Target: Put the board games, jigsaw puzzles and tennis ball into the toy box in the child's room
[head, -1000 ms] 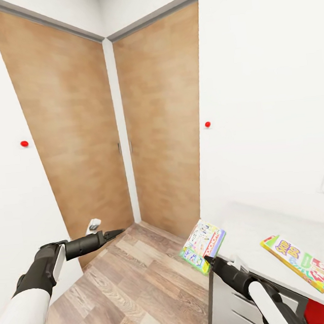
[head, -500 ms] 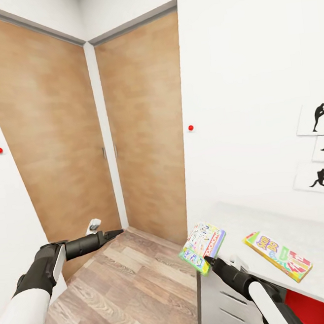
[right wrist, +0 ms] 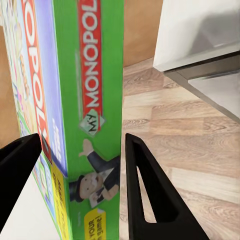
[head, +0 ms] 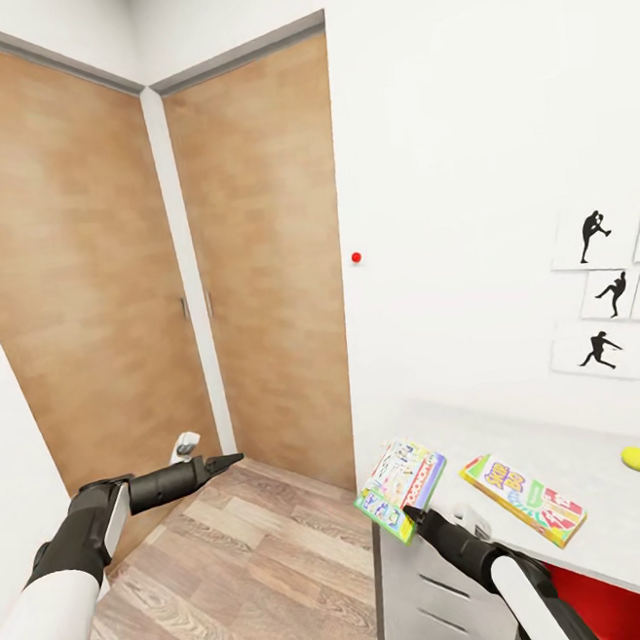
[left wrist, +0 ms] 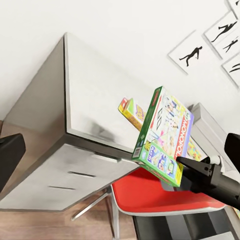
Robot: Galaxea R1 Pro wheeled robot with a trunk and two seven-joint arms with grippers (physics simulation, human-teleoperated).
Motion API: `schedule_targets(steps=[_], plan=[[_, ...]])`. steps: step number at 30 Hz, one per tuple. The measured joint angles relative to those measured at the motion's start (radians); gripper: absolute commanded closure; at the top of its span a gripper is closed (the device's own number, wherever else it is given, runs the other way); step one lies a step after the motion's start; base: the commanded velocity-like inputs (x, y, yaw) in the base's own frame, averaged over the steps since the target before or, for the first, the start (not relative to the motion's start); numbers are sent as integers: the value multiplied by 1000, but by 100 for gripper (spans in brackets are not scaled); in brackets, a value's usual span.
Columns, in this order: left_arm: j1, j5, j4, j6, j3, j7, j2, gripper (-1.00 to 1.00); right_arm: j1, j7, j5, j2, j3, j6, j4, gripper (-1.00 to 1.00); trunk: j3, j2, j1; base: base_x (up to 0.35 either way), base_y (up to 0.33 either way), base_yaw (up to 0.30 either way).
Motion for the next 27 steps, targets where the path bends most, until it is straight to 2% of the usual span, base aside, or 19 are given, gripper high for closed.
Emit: schedule_targets(steps=[12,27], plan=[[0,0,0,0,0,1,0,-100,0,0,1,0,0,0,0,100,0,0,0,0,0,-16],[0,0,0,0,0,2,-3,-100,0,0,0,0,-2,0,-1,100,14,0,0,0,0,-197]])
